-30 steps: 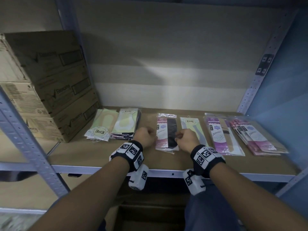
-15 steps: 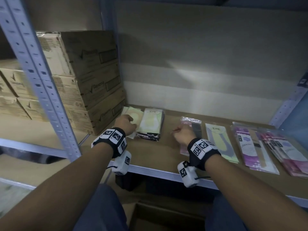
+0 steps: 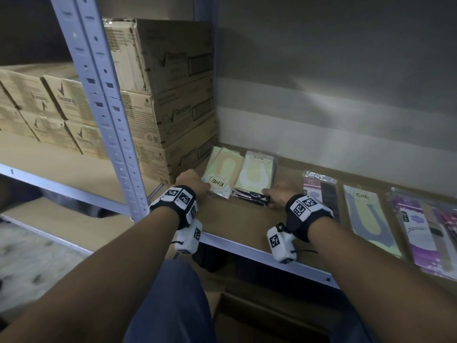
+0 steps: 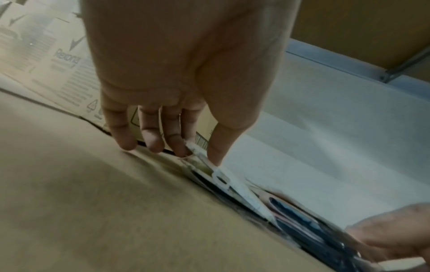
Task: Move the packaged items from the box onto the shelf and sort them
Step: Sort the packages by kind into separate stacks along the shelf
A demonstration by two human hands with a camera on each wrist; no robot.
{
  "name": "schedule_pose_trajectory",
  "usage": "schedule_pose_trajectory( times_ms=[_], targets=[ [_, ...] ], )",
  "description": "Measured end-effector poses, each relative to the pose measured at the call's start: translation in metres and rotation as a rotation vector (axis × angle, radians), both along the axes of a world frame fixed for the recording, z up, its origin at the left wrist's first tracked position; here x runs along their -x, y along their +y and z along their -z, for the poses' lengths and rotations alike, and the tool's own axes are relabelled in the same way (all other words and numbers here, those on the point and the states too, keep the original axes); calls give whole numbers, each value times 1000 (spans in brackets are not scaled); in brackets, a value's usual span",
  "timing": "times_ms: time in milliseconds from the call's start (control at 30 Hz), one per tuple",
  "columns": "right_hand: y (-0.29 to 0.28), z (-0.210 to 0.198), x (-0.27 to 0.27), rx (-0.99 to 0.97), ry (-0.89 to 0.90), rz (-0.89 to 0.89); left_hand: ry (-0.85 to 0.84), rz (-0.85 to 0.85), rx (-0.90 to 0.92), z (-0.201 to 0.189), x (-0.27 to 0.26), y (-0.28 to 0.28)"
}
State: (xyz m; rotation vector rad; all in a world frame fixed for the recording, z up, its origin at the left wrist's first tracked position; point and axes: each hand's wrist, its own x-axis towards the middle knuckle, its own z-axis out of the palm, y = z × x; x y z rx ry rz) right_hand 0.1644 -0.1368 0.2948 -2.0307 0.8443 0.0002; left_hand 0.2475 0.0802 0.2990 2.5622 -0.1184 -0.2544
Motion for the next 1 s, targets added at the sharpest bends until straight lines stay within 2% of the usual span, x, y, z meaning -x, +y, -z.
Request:
schedule_pose_trajectory(
  times_ms=[133, 233, 333, 400, 500, 567, 833, 1000],
  targets=[
    [-5, 6, -1, -134, -19, 47, 7, -29, 55, 0, 2, 2],
    [-8, 4, 0, -162, -43, 41, 15, -68, 136, -4, 1, 5],
    [-11, -4, 6, -79, -44, 8, 44, -147, 331, -12, -1, 8],
    [-10, -12, 10, -91, -58, -1, 99, -203, 508, -20, 2, 7],
    [-8, -21, 17, -397, -225, 70, 263, -252, 793, -35, 13, 4],
    [-7, -26, 25, -518, -324, 143, 304, -269, 894, -42, 20, 3],
    [-15, -45, 61, -648, -514, 193, 402, -241, 1157, -44, 40, -6],
    [-37, -49, 93, -617, -587, 236, 440, -173, 1177, -44, 56, -26]
  ],
)
